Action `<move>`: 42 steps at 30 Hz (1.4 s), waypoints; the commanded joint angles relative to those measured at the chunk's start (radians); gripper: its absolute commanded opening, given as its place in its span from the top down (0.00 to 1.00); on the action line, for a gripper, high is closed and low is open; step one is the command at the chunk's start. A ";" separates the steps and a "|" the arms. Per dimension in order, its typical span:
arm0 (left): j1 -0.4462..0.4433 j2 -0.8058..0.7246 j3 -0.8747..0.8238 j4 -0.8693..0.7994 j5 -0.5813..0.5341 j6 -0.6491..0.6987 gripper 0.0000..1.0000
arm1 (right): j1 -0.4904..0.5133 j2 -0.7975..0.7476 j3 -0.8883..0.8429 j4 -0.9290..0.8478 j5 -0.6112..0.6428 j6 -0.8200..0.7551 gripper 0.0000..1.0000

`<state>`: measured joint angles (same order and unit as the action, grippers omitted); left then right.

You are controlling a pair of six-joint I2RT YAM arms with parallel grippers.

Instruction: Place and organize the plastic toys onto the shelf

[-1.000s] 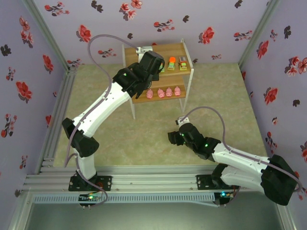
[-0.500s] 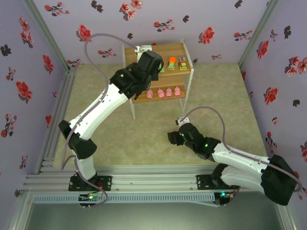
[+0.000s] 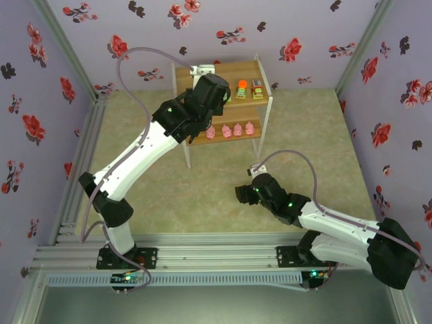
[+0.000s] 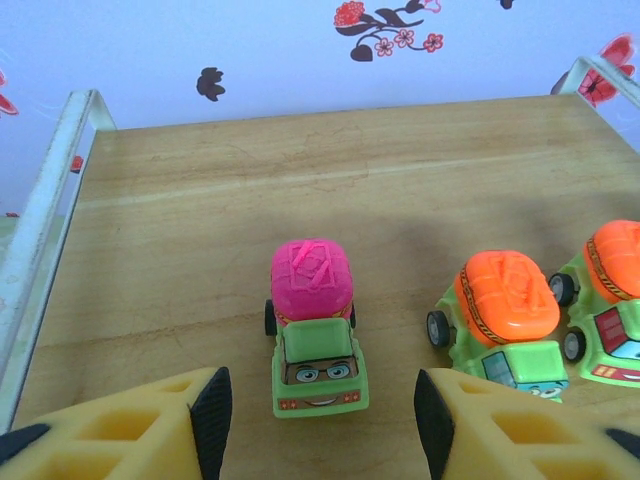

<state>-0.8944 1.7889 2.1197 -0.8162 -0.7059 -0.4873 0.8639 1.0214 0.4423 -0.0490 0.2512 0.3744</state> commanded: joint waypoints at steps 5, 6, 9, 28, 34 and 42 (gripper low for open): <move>-0.018 -0.060 -0.020 0.022 -0.038 0.042 0.41 | -0.004 0.001 0.006 -0.007 0.040 0.001 0.13; -0.020 -0.063 -0.022 0.020 -0.038 0.042 0.40 | -0.005 0.002 0.006 -0.009 0.044 0.003 0.10; -0.027 -0.076 -0.037 0.023 -0.038 0.048 0.36 | -0.003 -0.001 0.007 -0.011 0.050 0.004 0.01; -0.063 -0.372 -0.412 0.171 -0.040 0.131 0.00 | -0.003 -0.055 -0.009 -0.025 0.113 0.006 0.01; -0.063 -0.486 -0.539 0.192 -0.035 0.146 0.00 | -0.004 -0.076 -0.018 -0.027 0.129 0.007 0.01; -0.059 -0.655 -0.713 0.227 -0.033 0.171 0.00 | -0.004 -0.088 -0.021 -0.035 0.156 0.011 0.01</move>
<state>-0.9512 1.1835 1.4395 -0.6281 -0.7223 -0.3489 0.8639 0.9497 0.4374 -0.0574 0.3660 0.3752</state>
